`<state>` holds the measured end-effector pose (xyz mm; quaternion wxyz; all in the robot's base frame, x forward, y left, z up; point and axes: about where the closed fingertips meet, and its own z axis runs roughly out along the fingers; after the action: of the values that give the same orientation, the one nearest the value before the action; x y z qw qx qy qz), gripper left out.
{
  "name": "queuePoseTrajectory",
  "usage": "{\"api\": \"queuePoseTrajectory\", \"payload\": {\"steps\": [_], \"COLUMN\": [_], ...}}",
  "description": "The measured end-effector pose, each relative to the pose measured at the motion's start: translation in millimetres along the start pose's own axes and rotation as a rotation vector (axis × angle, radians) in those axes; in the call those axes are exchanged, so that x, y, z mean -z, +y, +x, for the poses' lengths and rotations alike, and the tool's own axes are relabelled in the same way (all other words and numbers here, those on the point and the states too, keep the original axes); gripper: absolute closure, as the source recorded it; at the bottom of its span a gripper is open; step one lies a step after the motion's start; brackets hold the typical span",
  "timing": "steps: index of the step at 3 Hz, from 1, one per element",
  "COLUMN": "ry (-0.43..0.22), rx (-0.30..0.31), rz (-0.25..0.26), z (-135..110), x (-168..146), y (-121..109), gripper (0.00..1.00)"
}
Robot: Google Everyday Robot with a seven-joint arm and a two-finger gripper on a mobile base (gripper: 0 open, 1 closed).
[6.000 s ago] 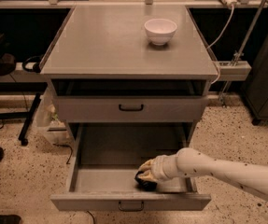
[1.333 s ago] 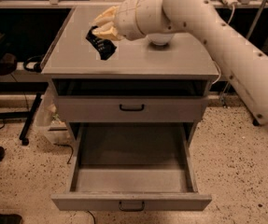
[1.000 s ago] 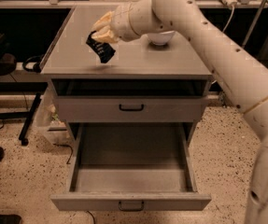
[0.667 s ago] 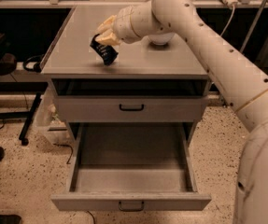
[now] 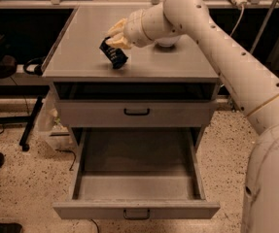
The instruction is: Pick rxbar blueberry from middle drawer and place on counter
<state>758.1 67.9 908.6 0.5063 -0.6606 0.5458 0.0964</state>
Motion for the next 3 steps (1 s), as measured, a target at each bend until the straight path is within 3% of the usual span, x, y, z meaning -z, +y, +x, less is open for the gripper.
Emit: {"api": "queuePoseTrajectory", "payload": {"steps": [1, 2, 3], "ry": [0.020, 0.024, 0.027], "rx": [-0.010, -0.031, -0.030], "rz": [-0.028, -0.051, -0.046], "z": [7.4, 10.8, 9.2], "x": [-0.6, -2.7, 3.0], "y": [2.0, 4.3, 6.4], "gripper": [0.12, 0.00, 0.00]}}
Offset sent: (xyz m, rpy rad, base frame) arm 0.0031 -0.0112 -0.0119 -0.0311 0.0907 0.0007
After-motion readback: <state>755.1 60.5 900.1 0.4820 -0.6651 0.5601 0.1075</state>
